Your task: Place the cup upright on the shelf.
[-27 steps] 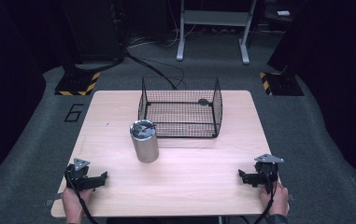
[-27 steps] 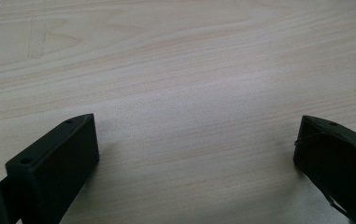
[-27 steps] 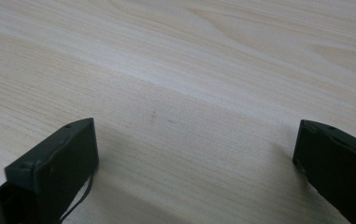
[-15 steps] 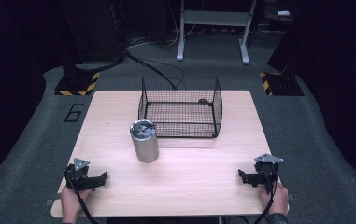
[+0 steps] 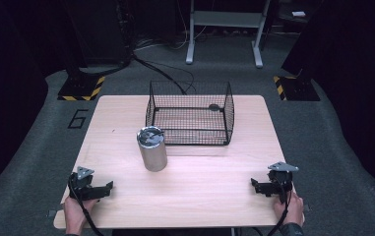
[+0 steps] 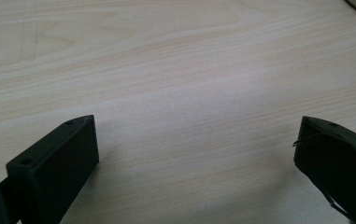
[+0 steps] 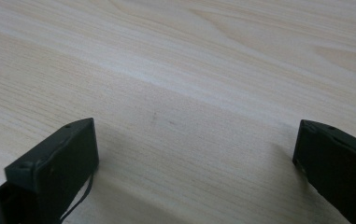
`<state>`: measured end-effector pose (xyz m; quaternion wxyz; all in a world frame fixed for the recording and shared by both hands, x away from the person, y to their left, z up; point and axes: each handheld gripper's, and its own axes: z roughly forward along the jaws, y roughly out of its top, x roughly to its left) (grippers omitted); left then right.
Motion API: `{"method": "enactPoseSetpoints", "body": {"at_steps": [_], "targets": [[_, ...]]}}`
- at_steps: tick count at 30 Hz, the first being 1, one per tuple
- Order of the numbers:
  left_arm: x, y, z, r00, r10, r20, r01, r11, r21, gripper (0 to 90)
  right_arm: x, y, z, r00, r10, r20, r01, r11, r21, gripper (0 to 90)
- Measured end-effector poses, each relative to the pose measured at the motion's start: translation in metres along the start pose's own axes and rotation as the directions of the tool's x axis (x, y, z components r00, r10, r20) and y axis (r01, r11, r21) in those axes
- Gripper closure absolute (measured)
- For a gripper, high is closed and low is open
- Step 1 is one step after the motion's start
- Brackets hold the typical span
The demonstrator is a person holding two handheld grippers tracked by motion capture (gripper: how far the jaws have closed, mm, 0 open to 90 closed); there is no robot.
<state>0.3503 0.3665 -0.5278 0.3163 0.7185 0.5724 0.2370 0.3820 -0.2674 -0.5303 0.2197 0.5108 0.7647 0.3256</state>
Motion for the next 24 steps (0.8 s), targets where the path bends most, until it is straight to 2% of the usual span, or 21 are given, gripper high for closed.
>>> {"method": "enactPoseSetpoints", "body": {"at_steps": [8, 9, 13, 16, 21, 24], "targets": [[-0.007, 0.010, -0.007, 0.9994, 0.012, 0.032, -0.012, 0.9997, -0.022, 0.1, 0.000, 0.000, 0.000, 1.0000, -0.002, -0.001, 0.002, 1.000, 0.001, 0.0], [-0.009, 0.013, -0.010, 0.9985, 0.017, 0.051, -0.016, 0.9996, -0.022, 0.1, 0.000, 0.000, 0.000, 1.0000, -0.003, -0.001, 0.003, 1.000, 0.001, 0.0], [-0.013, 0.019, -0.012, 0.9980, 0.023, 0.059, -0.021, 0.9989, -0.042, 0.1, 0.000, 0.000, 0.000, 1.0000, -0.003, -0.001, 0.003, 1.000, 0.001, 0.0], [-0.016, 0.025, -0.015, 0.9960, 0.038, 0.081, -0.035, 0.9988, -0.034, 0.2, 0.000, 0.000, 0.000, 1.0000, -0.007, -0.001, 0.007, 1.000, 0.000, 0.0], [-0.024, 0.039, -0.021, 0.9925, 0.048, 0.113, -0.040, 0.9968, -0.069, 0.2, 0.000, 0.000, 0.000, 1.0000, -0.006, -0.001, 0.006, 1.000, 0.000, 0.0], [-0.027, 0.044, -0.023, 0.9899, 0.059, 0.129, -0.049, 0.9961, -0.073, 0.2, 0.000, 0.000, 0.000, 1.0000, 0.005, 0.000, -0.005, 1.000, -0.003, 0.0]]}}
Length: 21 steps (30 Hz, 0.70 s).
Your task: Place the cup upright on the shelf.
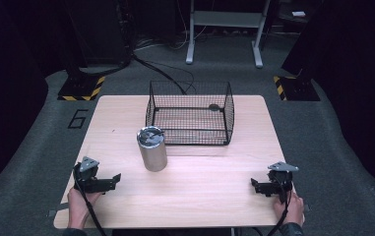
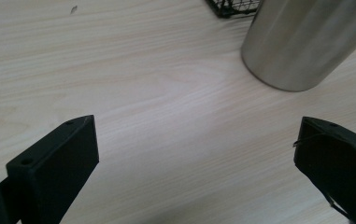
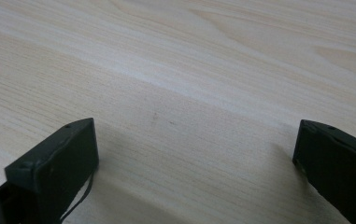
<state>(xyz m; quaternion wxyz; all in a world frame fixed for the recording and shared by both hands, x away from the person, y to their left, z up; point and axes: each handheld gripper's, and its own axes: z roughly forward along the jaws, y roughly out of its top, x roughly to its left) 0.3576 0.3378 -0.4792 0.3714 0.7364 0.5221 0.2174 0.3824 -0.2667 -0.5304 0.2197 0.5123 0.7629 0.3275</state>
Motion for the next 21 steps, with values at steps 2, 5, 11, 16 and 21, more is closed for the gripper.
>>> {"method": "enactPoseSetpoints", "body": {"at_steps": [2, 5, 11, 16, 21], "targets": [[-0.003, 0.004, -0.001, 0.9999, 0.009, 0.011, -0.009, 1.0000, -0.003, 0.1, 0.000, 0.000, 0.000, 1.0000, 0.000, 0.000, 0.000, 1.000, 0.000, 0.0], [-0.009, 0.013, -0.002, 0.9993, 0.023, 0.030, -0.022, 0.9997, -0.012, 0.1, 0.000, 0.000, 0.000, 1.0000, -0.001, 0.000, 0.001, 1.000, 0.000, 0.0], [-0.017, 0.024, -0.003, 0.9974, 0.047, 0.054, -0.046, 0.9988, -0.018, 0.1, 0.000, 0.000, 0.000, 1.0000, -0.001, 0.000, 0.001, 1.000, 0.000, 0.0], [-0.025, 0.037, -0.003, 0.9948, 0.065, 0.078, -0.062, 0.9974, -0.035, 0.0, 0.000, 0.000, 0.000, 1.0000, -0.001, -0.001, 0.001, 1.000, 0.000, 0.0], [-0.036, 0.051, 0.000, 0.9902, 0.089, 0.108, -0.084, 0.9952, -0.051, 0.0, 0.000, 0.000, 0.000, 1.0000, -0.002, 0.000, 0.002, 1.000, 0.002, 0.0]]}}
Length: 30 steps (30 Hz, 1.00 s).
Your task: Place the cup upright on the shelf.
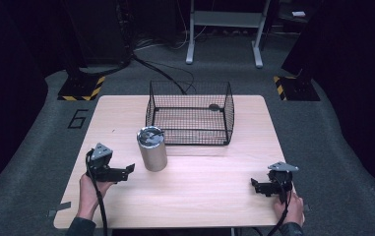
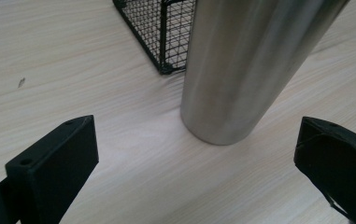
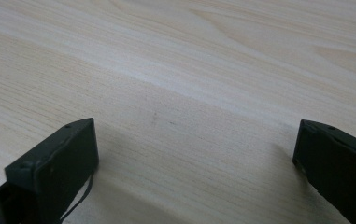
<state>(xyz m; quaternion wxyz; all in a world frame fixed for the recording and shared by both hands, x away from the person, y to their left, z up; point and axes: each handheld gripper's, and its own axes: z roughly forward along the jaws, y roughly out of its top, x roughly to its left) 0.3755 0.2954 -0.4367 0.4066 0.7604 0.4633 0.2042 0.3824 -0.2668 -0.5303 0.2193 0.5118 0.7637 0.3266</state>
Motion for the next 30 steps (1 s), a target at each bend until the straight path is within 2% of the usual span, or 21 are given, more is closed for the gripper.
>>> {"method": "enactPoseSetpoints", "body": {"at_steps": [4, 15, 16, 30], "targets": [[-0.006, 0.009, 0.004, 0.9996, 0.019, 0.019, -0.019, 0.9998, -0.007, 0.0, 0.000, 0.000, 0.000, 1.0000, 0.001, 0.000, -0.001, 1.000, -0.002, 0.0], [-0.017, 0.029, 0.013, 0.9979, 0.043, 0.048, -0.041, 0.9988, -0.028, 0.0, 0.000, 0.000, 0.000, 1.0000, -0.001, -0.002, 0.001, 1.000, 0.003, 0.0], [-0.018, 0.032, 0.014, 0.9971, 0.055, 0.052, -0.054, 0.9983, -0.025, 0.0, 0.000, 0.000, 0.000, 1.0000, 0.001, -0.002, 0.000, 1.000, 0.003, 0.0], [-0.030, 0.043, 0.035, 0.9970, 0.060, 0.049, -0.058, 0.9973, -0.045, 0.0, 0.000, 0.000, 0.000, 1.0000, -0.001, -0.003, 0.001, 1.000, 0.004, 0.0]]}}
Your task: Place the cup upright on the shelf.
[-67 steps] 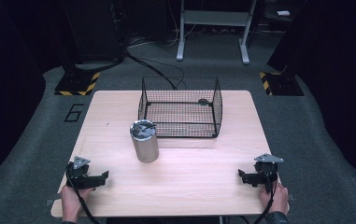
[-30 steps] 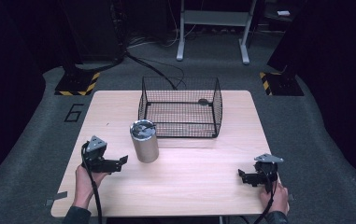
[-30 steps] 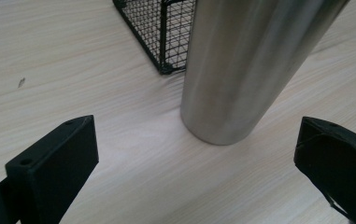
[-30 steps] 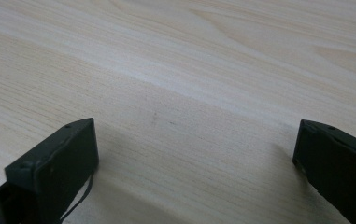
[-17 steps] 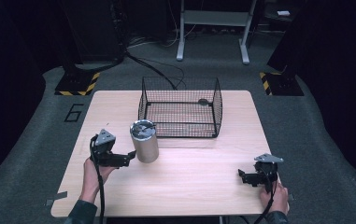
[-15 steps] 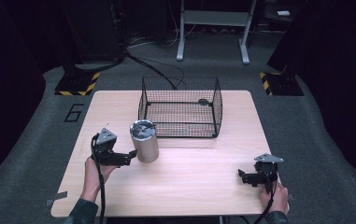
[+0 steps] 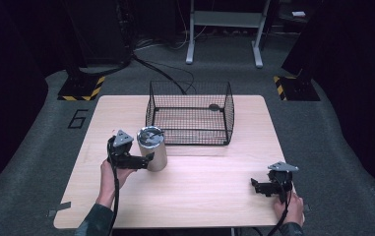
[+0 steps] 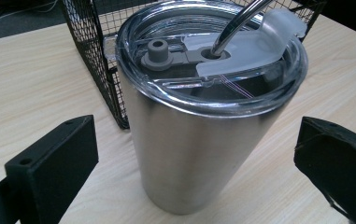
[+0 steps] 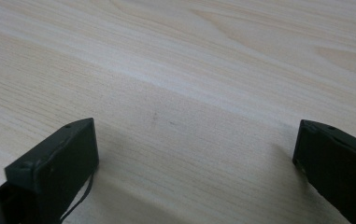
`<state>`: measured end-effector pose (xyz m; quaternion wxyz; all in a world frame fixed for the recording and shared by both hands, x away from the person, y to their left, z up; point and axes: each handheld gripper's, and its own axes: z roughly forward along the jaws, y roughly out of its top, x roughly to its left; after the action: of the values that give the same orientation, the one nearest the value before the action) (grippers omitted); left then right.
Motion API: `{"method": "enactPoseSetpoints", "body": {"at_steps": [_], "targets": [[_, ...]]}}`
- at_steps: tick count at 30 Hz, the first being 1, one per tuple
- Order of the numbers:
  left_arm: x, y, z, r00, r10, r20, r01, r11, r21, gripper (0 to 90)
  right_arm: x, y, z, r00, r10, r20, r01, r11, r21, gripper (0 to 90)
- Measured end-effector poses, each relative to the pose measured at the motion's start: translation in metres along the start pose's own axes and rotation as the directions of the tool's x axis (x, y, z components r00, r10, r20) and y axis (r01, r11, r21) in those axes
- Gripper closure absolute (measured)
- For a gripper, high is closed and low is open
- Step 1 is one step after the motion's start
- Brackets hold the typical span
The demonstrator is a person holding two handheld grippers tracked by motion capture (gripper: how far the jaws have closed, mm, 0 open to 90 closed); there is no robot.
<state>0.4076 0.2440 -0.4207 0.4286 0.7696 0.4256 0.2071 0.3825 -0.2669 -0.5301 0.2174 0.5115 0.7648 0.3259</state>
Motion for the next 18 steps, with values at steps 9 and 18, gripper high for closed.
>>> {"method": "enactPoseSetpoints", "body": {"at_steps": [9, 18], "targets": [[-0.005, 0.003, 0.012, 0.9996, -0.020, -0.018, 0.019, 0.9996, -0.022, 0.0, 0.000, 0.000, 0.000, 1.0000, 0.001, 0.000, -0.001, 1.000, 0.000, 0.0], [-0.011, 0.006, 0.024, 0.9973, -0.049, -0.055, 0.046, 0.9975, -0.054, 0.0, 0.000, 0.000, 0.000, 1.0000, -0.003, -0.001, 0.003, 1.000, 0.000, 0.0]]}}
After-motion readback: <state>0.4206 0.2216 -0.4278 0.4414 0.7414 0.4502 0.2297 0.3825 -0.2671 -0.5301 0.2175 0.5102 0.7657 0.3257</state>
